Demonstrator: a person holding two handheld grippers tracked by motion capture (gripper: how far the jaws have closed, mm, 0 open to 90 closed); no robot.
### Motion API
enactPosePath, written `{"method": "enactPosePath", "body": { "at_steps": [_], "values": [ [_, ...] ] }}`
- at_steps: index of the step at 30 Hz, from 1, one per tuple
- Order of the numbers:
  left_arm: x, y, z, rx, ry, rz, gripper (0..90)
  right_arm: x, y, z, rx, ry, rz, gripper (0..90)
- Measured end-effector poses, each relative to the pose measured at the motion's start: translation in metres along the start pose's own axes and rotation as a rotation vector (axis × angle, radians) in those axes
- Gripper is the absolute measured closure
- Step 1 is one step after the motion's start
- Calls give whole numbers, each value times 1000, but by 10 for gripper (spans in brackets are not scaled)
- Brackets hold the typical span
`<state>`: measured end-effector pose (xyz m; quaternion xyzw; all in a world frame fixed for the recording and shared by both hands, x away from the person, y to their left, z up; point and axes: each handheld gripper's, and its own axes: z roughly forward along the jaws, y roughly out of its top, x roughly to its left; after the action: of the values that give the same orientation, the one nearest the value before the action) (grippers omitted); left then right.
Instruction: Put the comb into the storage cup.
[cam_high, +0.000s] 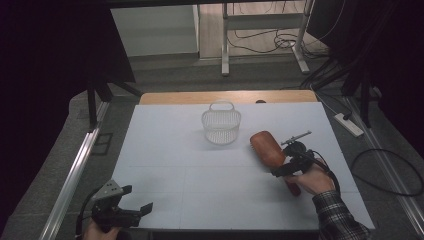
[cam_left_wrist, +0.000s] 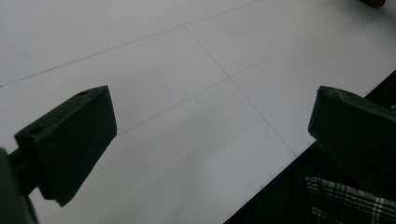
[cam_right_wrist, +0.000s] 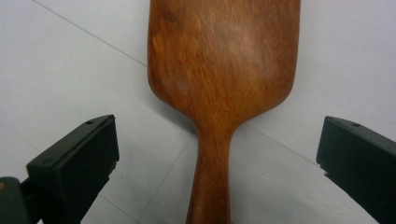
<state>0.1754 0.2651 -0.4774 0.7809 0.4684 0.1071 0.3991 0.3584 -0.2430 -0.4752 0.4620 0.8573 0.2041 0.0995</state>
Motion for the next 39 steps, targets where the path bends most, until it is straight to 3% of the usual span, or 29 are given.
{"method": "enactPosePath", "body": {
  "at_steps": [18,22,28,31,39],
  "values": [
    [0,0,0,3,-2,2,11,-2,-9,17,48,-27,0,34],
    [0,0,0,4,-1,2,11,-1,-9,16,39,-34,-3,87],
    [0,0,0,6,-3,3,11,-1,-8,16,37,-28,-15,299],
    [-1,0,0,7,-2,3,11,0,-8,16,36,-39,-31,363],
    [-1,1,1,10,-1,6,12,-2,-7,17,45,-23,-19,504]
  ]
}}
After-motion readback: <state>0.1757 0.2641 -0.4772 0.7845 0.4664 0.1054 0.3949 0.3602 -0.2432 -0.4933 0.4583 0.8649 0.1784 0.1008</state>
